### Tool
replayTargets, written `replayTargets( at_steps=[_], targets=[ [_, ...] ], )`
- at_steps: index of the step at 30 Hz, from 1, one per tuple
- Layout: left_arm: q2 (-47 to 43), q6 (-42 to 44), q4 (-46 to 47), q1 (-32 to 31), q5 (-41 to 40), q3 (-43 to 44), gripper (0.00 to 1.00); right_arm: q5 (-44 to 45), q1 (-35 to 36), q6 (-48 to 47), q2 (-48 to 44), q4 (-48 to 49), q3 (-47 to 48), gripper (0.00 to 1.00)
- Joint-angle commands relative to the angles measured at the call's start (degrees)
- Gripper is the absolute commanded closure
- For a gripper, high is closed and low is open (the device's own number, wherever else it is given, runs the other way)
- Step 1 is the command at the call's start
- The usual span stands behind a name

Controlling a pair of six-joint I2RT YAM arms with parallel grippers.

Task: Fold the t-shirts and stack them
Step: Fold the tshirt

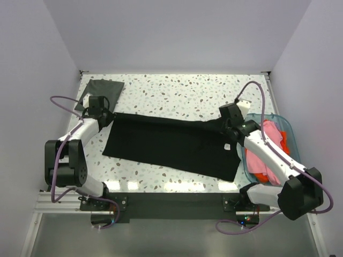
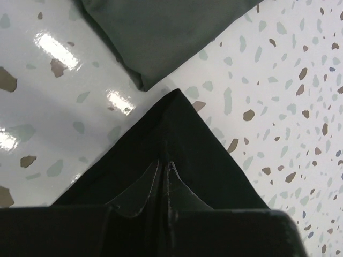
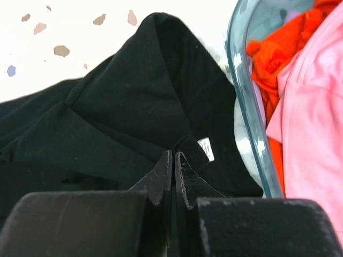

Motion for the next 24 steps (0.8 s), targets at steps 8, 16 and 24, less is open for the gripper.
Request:
replayTargets(
  at_steps=[8,16,24],
  targets=[
    [-9.2,-2.68,-0.98,0.44,-1.85,-9.52,1.0,-3.08,1.83,5.06,-8.21,1.05,-9.36,1.0],
    [-16.14,-2.78,0.68,0.53,-0.63,-15.6,0.49,-7.92,2.0,1.04,-13.49,4.83,-13.68,0.46],
    [-17.74,1.7,3.06,0.18,4.63,-14.55,0.5,-13.89,2.0,-7.76,-4.12,12.65,-7.0,0.48]
  ],
)
